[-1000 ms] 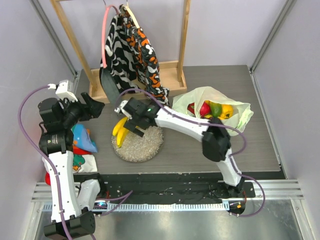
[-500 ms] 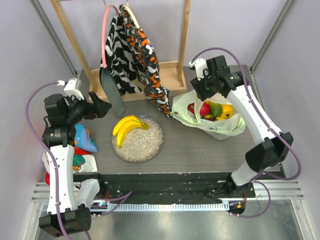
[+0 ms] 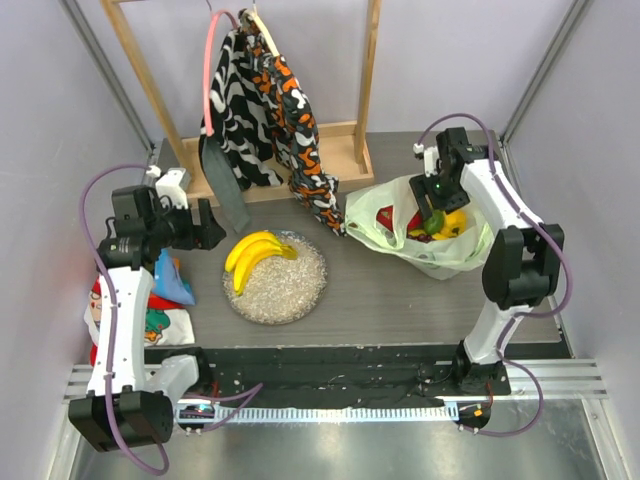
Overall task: Take the fake fruits out of the plastic bag
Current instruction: Take out the fake fruit from the plastic bag.
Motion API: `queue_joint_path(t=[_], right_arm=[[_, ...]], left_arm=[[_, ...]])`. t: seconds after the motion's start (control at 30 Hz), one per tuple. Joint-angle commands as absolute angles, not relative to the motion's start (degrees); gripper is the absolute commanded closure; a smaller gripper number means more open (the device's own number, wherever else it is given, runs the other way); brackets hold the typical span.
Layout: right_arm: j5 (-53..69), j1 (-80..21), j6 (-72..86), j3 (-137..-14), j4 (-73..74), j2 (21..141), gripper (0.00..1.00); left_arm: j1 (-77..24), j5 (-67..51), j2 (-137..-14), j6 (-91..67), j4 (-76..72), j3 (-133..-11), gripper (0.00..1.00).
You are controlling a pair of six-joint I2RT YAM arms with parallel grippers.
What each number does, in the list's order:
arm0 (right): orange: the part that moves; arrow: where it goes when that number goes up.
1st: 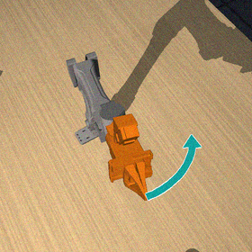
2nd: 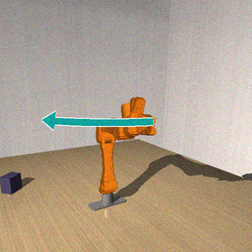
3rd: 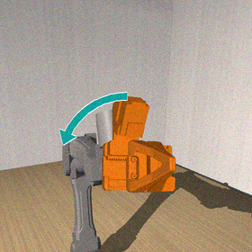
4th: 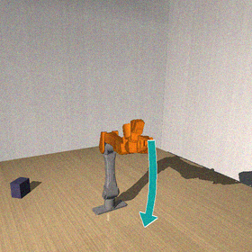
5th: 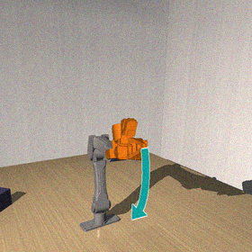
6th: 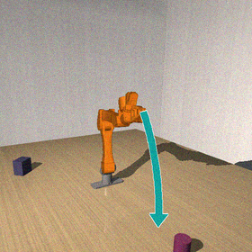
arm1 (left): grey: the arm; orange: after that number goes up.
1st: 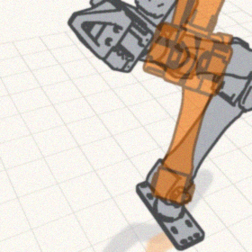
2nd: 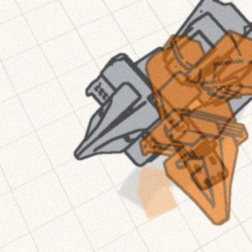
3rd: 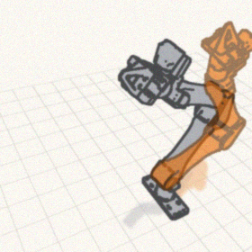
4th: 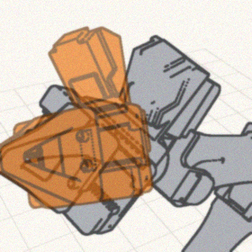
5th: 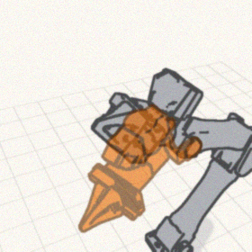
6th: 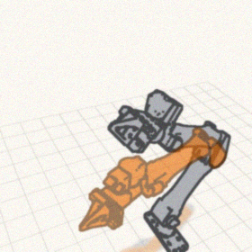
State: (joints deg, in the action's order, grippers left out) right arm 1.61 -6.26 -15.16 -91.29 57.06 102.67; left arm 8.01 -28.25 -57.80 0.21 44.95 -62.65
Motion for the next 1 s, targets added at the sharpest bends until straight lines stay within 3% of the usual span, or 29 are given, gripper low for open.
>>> queue_joint_path(t=[0.0, 0.2, 0.33, 0.37, 0.47, 0.8, 0.97], right_arm=[[-2.3, -6.4, -13.4, -94.4, 53.0, 104.9, 0.22], [-4.0, -6.4, -12.8, -103.3, 50.9, 115.7, 0.21], [-5.3, -6.3, -15.0, -103.5, 50.6, 116.1, 0.42], [-5.4, -6.2, -15.5, -102.8, 50.7, 113.8, 0.50], [-4.3, -6.2, -17.8, -98.4, 51.5, 105.5, 0.59], [28.4, -8.7, -33.7, -90.9, 67.2, 79.1, 0.60], [26.3, -28.9, -34.1, -88.1, 64.2, 74.4, 0.60]], left_arm=[[8.3, -26.4, -57.3, 3.4, 45.3, -63.5, 0.17], [8.2, -27.0, -54.7, 2.9, 45.5, -61.5, 0.17], [9.1, -26.6, -52.7, 2.9, 46.1, -60.6, 0.17], [9.4, -26.6, -52.6, 2.7, 46.1, -60.7, 0.17], [9.3, -27.7, -52.4, 2.5, 44.8, -61.1, 0.17], [9.3, -31.5, -53.4, -3.2, 37.3, -62.4, 0.16], [9.2, -31.1, -54.1, -4.1, 36.0, -63.5, 0.15]])
